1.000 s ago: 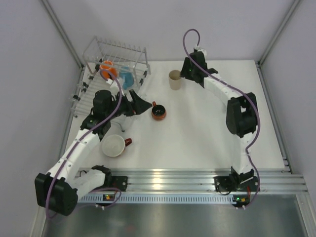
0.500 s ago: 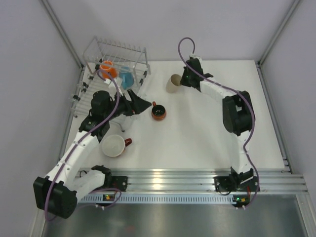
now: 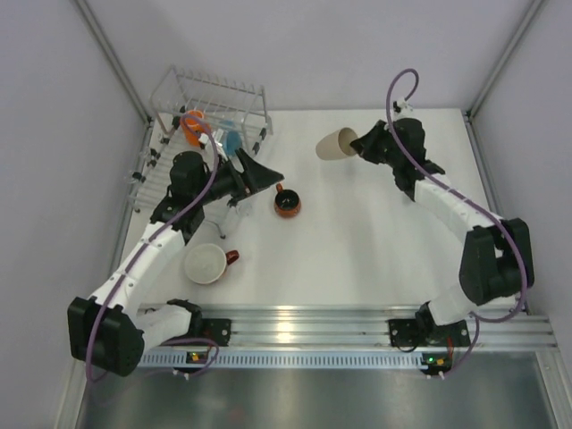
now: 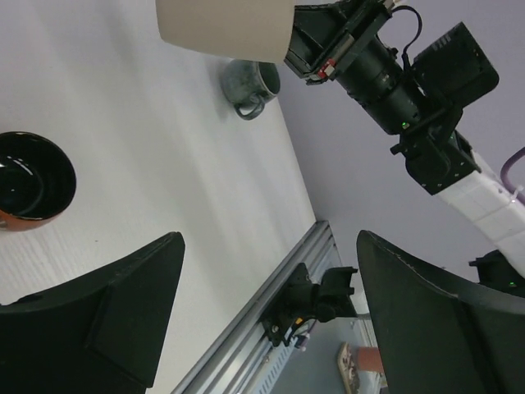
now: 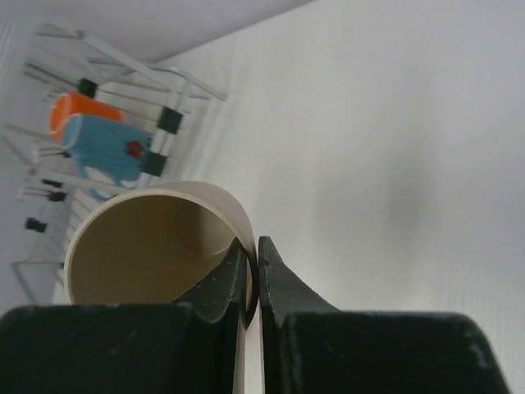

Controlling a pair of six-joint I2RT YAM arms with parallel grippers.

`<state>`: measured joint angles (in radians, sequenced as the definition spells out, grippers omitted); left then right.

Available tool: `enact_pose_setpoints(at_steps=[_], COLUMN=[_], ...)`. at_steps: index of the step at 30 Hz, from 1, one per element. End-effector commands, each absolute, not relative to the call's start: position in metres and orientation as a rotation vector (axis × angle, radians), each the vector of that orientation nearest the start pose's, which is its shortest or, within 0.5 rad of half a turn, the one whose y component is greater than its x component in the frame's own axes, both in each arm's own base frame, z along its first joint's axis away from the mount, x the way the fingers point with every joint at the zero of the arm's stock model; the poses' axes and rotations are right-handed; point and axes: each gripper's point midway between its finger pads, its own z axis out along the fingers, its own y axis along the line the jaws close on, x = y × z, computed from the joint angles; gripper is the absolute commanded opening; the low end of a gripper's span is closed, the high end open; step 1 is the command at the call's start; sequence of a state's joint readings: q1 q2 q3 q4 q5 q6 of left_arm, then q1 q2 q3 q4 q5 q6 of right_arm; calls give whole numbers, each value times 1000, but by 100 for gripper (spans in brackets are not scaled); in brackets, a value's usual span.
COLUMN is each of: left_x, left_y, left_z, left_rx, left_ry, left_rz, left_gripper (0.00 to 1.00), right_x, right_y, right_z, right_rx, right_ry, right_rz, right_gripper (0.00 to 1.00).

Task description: Load the cups into the dish rack

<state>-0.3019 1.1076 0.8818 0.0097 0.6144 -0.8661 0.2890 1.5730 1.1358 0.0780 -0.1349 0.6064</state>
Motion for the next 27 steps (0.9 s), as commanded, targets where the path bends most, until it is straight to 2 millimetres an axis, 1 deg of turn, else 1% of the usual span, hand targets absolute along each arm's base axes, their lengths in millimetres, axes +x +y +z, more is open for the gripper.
enact_pose_setpoints(at_steps=[1,2,3,4,5,6,8,11,14,17,21,22,24,25,27], left_x=[284,285,284,283,282,282,282,280,282,283,283,282,280,279,279], left_y=[-236,-238,-240,-241,-242,-242,-243,-242,-240,-238,-237,-237,-235,-234,-235], left_z=[328,336,337,342,350,353,358,370,378,381,386,388,396,397,397], left_rx=[-12,-26,-25,-24,-29,-33,-45,-32,-49,-73,-98,-97,-101,-101,-106], left_ry=[1826,1802,1794,1772,1732,1719,1699,1653,1625,1601,1556,1536,1483,1475,1474], left_rz=[-1529,-1573,-1603,-1626,-1665,-1682,-1707,-1722,-1715,-1725,-1772,-1784,-1817,-1823,-1830], left_gripper=[92,92,92,93,93,94,95,98,98,98,98,98,98,98,98], right_x=[426,419,409,399,389,382,369,354,339,327,312,307,304,300,297], right_y=[205,208,210,215,216,218,222,227,236,244,258,266,272,279,283], right_z=[298,308,337,337,350,362,375,394,407,413,417,417,417,415,415], right_rx=[88,88,52,26,36,18,13,-16,-57,-77,-107,-125,-133,-153,-159], right_ry=[1700,1668,1567,1554,1514,1452,1409,1332,1294,1273,1258,1258,1261,1265,1262], right_rz=[968,1016,1065,1118,1182,1222,1313,1380,1411,1443,1478,1485,1489,1489,1486], right_gripper=[0,0,0,0,0,0,0,0,0,0,0,0,0,0,0])
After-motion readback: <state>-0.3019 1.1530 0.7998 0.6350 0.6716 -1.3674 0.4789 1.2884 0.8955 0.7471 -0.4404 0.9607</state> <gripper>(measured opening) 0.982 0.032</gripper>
